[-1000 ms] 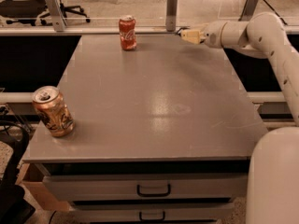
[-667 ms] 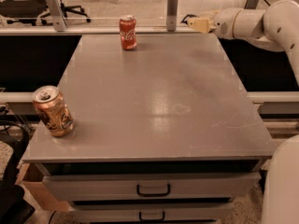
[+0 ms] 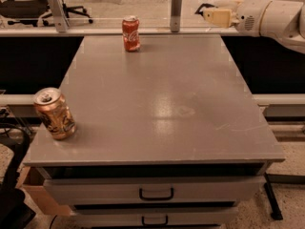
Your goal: Move rxbar blueberry near orange can
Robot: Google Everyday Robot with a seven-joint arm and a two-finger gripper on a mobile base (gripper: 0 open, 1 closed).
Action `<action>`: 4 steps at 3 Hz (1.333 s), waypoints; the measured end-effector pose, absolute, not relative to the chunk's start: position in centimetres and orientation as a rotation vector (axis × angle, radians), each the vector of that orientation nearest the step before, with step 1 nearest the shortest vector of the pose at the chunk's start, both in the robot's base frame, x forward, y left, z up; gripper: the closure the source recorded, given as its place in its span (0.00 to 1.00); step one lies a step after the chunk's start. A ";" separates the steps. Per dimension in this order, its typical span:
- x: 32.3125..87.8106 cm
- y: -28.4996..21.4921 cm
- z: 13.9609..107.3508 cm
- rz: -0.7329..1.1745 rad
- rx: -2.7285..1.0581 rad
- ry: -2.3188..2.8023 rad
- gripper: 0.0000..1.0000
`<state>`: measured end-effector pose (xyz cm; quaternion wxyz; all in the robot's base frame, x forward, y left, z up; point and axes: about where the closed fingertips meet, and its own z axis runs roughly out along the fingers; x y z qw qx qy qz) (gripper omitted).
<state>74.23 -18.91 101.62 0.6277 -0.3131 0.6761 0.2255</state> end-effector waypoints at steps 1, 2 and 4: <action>68.9 -19.3 104.1 0.436 -0.691 1.556 1.00; 64.3 -17.7 102.1 0.441 -0.698 1.591 1.00; 58.4 -8.8 95.0 0.764 -0.872 1.555 1.00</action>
Offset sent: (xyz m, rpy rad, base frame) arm -0.1649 0.0434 -0.0638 -0.0727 0.1215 -0.0340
